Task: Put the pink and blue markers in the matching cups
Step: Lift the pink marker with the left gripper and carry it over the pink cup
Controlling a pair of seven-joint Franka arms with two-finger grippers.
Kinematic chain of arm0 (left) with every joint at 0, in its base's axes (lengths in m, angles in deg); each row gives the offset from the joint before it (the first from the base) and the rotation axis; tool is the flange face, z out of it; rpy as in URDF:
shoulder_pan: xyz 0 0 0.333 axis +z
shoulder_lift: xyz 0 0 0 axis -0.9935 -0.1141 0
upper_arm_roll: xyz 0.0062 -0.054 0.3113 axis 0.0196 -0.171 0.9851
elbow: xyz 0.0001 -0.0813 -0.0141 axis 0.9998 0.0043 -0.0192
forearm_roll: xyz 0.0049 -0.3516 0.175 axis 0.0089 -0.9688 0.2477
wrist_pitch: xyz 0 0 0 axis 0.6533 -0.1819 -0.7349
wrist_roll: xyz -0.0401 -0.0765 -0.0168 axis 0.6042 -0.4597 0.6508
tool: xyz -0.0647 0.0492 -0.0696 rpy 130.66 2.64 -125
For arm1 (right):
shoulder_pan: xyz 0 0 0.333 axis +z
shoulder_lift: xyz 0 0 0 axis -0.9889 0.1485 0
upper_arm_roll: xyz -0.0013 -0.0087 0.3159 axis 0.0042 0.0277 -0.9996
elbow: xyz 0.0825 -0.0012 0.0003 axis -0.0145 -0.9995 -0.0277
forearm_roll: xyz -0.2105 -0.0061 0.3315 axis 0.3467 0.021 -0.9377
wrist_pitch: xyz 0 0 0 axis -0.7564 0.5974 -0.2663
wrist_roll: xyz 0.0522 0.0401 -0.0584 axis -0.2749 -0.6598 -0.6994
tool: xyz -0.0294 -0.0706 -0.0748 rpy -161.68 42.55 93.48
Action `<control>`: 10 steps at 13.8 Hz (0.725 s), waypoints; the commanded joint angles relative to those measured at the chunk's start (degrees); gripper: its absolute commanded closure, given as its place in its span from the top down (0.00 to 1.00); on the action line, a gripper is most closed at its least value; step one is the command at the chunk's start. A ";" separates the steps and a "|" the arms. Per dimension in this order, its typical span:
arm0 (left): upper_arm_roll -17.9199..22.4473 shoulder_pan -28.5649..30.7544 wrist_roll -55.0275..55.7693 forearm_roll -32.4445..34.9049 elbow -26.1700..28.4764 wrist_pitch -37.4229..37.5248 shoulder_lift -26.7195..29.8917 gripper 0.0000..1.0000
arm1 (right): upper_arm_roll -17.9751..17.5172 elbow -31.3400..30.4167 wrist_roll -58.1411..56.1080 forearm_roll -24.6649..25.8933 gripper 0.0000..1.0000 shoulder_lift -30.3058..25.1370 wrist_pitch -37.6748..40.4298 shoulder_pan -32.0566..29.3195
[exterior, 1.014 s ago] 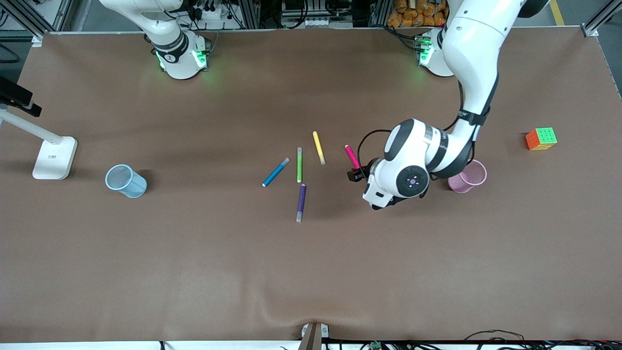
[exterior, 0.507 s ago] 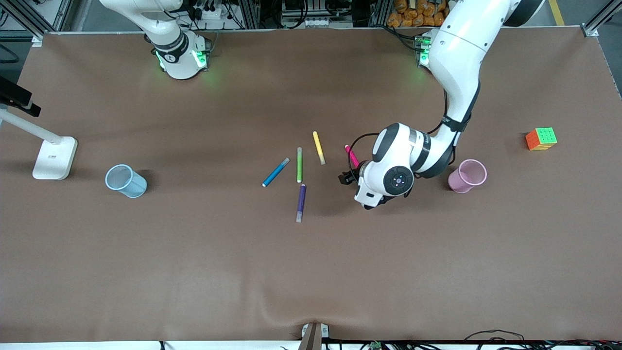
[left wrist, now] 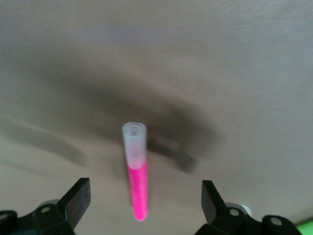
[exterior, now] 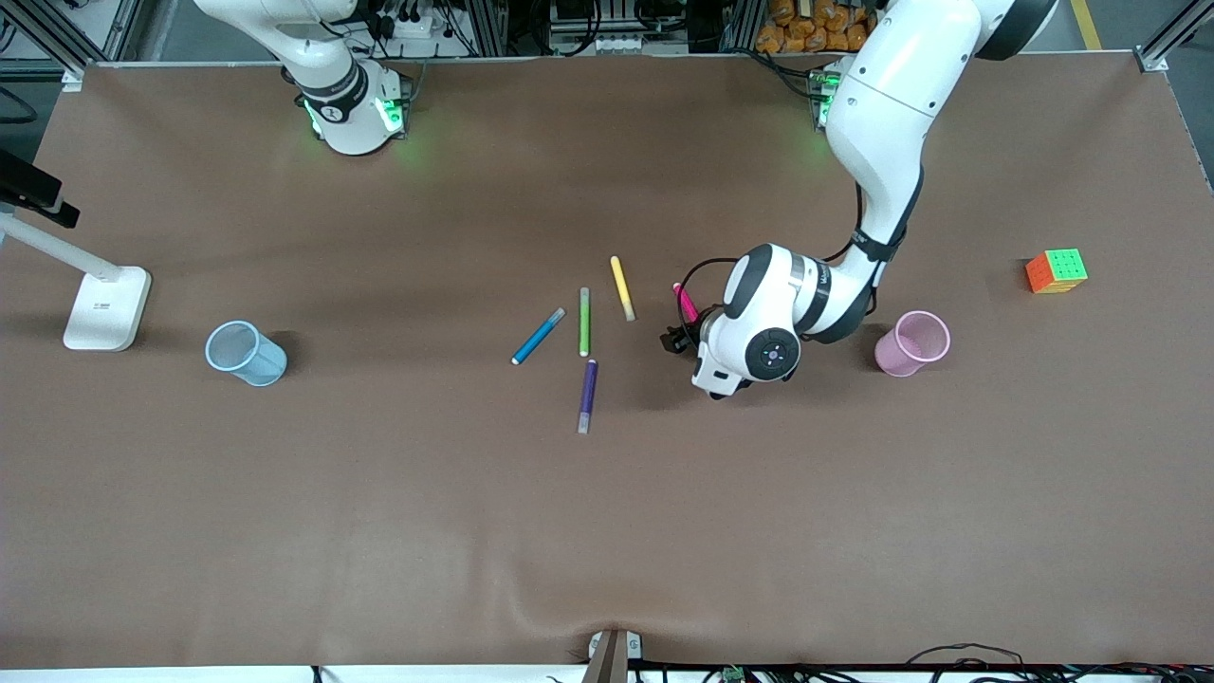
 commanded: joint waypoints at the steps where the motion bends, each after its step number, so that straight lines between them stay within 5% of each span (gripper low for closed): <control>1: 0.35 -0.37 -0.11 -1.28 2.15 -1.01 1.24 0.98 | -0.71 0.25 -0.15 -0.62 1.00 0.06 0.50 -1.30; 7: 0.35 -0.46 -0.20 -1.54 2.15 -1.54 0.71 0.48 | -0.71 0.25 -0.15 -0.62 1.00 0.14 0.50 -1.39; 10: 0.35 -0.20 -0.29 -1.54 1.88 -1.54 0.80 0.00 | -0.71 0.34 -0.23 -0.62 1.00 0.41 0.41 -1.39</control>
